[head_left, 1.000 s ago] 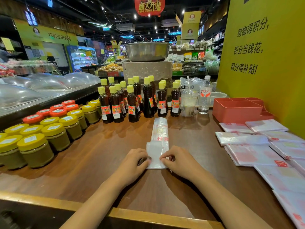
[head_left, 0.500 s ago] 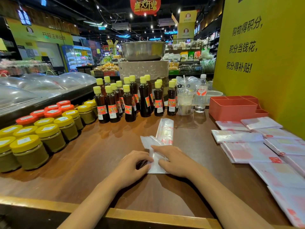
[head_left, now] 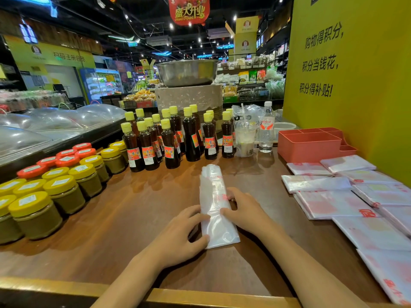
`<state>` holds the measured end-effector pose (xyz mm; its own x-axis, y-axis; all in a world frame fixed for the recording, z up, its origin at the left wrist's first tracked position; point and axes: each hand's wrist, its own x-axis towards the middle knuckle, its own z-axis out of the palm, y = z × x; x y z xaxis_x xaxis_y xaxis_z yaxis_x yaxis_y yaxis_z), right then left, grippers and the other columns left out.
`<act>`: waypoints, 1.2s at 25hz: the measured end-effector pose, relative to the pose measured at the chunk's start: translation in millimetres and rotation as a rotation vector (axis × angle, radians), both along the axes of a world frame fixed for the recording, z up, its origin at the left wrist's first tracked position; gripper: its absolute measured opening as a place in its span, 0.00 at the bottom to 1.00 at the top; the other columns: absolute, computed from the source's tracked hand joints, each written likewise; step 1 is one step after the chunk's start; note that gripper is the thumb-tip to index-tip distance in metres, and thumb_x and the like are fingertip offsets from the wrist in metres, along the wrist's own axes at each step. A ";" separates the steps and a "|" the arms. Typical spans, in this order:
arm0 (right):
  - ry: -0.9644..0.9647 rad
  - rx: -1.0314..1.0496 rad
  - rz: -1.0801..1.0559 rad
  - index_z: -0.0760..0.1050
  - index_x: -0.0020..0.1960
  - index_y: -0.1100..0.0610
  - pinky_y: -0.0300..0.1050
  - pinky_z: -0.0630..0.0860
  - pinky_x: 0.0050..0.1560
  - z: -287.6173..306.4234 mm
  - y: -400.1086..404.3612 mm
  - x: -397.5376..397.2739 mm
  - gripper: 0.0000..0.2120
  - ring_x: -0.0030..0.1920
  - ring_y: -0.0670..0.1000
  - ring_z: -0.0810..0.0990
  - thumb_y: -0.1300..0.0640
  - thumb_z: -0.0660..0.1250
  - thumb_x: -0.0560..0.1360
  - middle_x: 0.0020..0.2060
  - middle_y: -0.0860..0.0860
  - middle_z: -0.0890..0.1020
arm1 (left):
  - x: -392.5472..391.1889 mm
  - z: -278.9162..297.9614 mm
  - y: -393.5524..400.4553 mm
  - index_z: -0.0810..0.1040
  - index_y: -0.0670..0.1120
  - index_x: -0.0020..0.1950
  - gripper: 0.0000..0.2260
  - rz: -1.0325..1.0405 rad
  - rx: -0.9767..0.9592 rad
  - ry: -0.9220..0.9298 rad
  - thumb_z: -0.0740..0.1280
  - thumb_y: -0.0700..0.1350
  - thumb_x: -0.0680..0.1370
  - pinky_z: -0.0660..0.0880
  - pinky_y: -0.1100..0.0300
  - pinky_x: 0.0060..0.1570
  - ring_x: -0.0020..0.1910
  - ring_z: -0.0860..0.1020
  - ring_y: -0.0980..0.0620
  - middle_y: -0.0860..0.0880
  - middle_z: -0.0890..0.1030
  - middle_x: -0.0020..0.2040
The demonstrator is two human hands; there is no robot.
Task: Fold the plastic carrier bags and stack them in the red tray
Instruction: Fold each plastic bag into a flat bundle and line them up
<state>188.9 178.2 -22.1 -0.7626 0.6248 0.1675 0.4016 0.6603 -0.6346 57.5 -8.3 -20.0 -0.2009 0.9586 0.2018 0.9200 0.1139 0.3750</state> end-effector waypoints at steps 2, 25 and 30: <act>-0.012 -0.057 0.020 0.67 0.72 0.42 0.55 0.74 0.66 -1.8 1.7 -0.2 0.27 0.65 0.49 0.73 0.45 0.69 0.75 0.63 0.44 0.77 | 2.9 2.6 -0.9 0.64 0.57 0.77 0.24 0.011 -0.041 -0.028 0.62 0.56 0.81 0.51 0.86 0.55 0.63 0.56 0.74 0.67 0.59 0.71; -0.511 0.299 0.255 0.39 0.82 0.49 0.56 0.38 0.79 -5.6 -23.8 1.7 0.29 0.80 0.43 0.38 0.41 0.40 0.85 0.81 0.44 0.40 | -9.6 -2.0 -2.2 0.56 0.57 0.80 0.26 0.057 -0.003 0.185 0.56 0.60 0.83 0.50 0.66 0.75 0.76 0.53 0.67 0.65 0.54 0.77; -0.537 0.335 0.249 0.38 0.82 0.50 0.57 0.37 0.79 -5.7 -25.2 1.1 0.29 0.80 0.44 0.37 0.41 0.39 0.85 0.81 0.45 0.40 | -9.7 -6.2 1.8 0.46 0.56 0.82 0.26 -0.006 -0.241 0.168 0.46 0.60 0.84 0.38 0.64 0.75 0.77 0.42 0.68 0.62 0.45 0.80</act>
<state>190.0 153.0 -27.9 -0.9083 0.4006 -0.1209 0.4148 0.8999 -0.1348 47.8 -6.6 -26.3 -0.1778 0.9841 -0.0022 0.9680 0.1753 0.1797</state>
